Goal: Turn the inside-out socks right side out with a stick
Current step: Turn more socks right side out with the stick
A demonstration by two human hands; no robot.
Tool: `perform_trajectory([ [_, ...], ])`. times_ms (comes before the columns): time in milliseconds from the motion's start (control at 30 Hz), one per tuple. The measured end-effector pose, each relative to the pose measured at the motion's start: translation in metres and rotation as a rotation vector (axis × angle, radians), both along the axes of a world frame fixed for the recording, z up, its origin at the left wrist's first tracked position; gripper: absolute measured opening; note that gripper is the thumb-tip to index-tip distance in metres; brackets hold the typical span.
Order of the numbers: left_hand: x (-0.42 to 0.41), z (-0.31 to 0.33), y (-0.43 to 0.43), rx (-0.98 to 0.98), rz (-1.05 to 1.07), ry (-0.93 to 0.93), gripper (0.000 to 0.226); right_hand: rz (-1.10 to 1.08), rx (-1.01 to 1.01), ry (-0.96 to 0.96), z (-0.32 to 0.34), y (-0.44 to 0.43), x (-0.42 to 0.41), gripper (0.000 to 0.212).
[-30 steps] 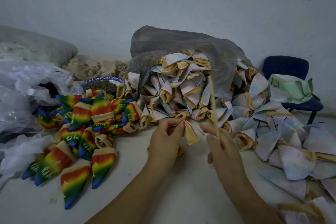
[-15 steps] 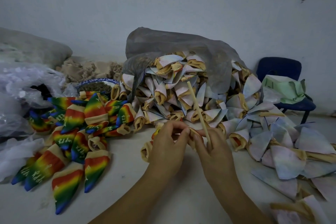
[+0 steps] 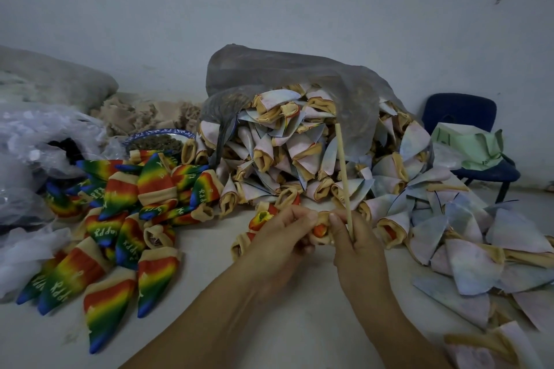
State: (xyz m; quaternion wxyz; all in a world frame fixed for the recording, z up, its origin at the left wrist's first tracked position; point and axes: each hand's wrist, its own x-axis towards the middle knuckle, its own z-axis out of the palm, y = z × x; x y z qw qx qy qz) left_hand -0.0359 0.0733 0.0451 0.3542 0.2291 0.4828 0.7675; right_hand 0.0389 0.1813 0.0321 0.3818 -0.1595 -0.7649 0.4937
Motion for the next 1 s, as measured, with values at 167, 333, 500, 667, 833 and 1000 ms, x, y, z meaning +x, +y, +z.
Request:
perform_trajectory([
  [167, 0.003, -0.008, 0.004, -0.276, 0.233, 0.493, 0.026, 0.007, -0.262, 0.03, 0.002, 0.002, 0.0, 0.014],
  [333, 0.004, -0.01, 0.006, -0.292, 0.39, 0.653, 0.021, 0.074, -0.342, 0.085, 0.007, -0.002, 0.0, 0.02],
  [500, -0.003, -0.01, 0.001, -0.251, 0.251, 0.443, 0.024, 0.172, -0.39, 0.097, 0.01, -0.002, 0.001, 0.017],
  [667, 0.004, -0.004, 0.002, -0.182, 0.21, 0.359, 0.022, 0.132, -0.347, 0.086, 0.007, -0.001, 0.002, 0.017],
  [833, 0.003, -0.009, 0.003, -0.239, 0.214, 0.204, 0.016, 0.058, -0.158, 0.093, 0.005, -0.002, 0.0, 0.022],
  [1000, 0.0, -0.01, 0.004, -0.06, 0.086, -0.017, 0.018, 0.099, -0.195, 0.103, 0.001, -0.003, -0.002, 0.027],
])
